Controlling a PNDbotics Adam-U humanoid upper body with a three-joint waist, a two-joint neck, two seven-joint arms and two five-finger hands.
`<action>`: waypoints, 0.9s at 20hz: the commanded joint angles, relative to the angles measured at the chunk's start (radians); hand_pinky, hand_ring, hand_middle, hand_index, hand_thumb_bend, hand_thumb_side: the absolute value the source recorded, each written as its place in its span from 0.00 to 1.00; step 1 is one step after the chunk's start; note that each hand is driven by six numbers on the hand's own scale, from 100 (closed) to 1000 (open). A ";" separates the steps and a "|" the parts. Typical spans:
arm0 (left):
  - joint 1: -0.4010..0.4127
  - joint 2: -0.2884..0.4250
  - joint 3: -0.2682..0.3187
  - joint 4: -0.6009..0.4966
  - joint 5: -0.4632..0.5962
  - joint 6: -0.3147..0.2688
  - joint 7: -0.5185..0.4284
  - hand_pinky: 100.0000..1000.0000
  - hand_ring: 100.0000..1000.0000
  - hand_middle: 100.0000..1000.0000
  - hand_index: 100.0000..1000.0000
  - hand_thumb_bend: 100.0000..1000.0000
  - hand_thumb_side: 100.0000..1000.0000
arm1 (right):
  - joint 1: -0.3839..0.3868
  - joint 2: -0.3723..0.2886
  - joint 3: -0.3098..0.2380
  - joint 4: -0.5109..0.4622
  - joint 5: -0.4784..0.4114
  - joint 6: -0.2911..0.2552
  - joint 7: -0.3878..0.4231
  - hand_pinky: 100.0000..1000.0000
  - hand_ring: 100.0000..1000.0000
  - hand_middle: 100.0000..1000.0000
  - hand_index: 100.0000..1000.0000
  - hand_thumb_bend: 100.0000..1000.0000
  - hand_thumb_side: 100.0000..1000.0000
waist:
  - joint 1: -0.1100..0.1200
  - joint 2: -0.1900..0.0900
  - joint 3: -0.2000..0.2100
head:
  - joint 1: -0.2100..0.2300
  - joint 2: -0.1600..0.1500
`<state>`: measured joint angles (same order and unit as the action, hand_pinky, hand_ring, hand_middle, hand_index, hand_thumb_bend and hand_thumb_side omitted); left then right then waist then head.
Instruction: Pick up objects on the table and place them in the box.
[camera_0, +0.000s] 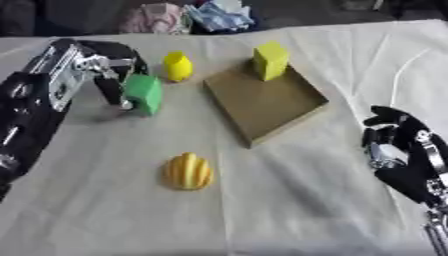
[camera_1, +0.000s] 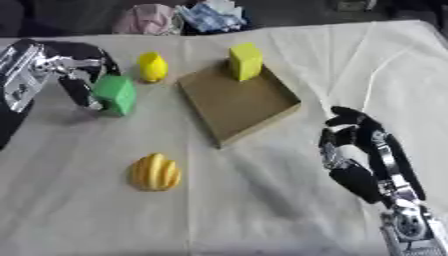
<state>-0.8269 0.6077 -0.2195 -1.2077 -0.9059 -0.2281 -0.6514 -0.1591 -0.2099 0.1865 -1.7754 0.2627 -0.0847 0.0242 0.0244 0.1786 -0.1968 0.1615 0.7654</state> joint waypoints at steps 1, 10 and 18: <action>-0.049 0.008 -0.012 -0.074 0.021 -0.004 0.038 0.62 0.49 0.51 0.64 0.19 0.08 | -0.011 -0.008 0.004 -0.011 -0.004 -0.001 0.006 0.56 0.53 0.62 0.82 0.00 0.31 | -0.006 -0.019 -0.001 | 0.000 0.005; -0.109 -0.148 -0.128 -0.058 -0.056 -0.086 0.123 0.66 0.54 0.55 0.66 0.22 0.06 | -0.017 -0.005 0.025 -0.011 -0.014 -0.005 0.029 0.56 0.53 0.62 0.82 0.00 0.31 | -0.013 -0.021 -0.036 | 0.007 0.002; -0.097 -0.221 -0.177 -0.012 -0.114 -0.173 0.190 0.68 0.57 0.58 0.69 0.22 0.07 | -0.020 -0.003 0.029 -0.012 -0.018 -0.007 0.036 0.56 0.53 0.62 0.82 0.00 0.31 | -0.010 -0.018 -0.046 | 0.000 -0.001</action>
<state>-0.9068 0.3840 -0.3948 -1.2148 -1.0116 -0.3880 -0.4702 -0.1677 -0.2070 0.2166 -1.7754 0.2527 -0.0896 0.0576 0.0243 0.1786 -0.2409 0.1639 0.7652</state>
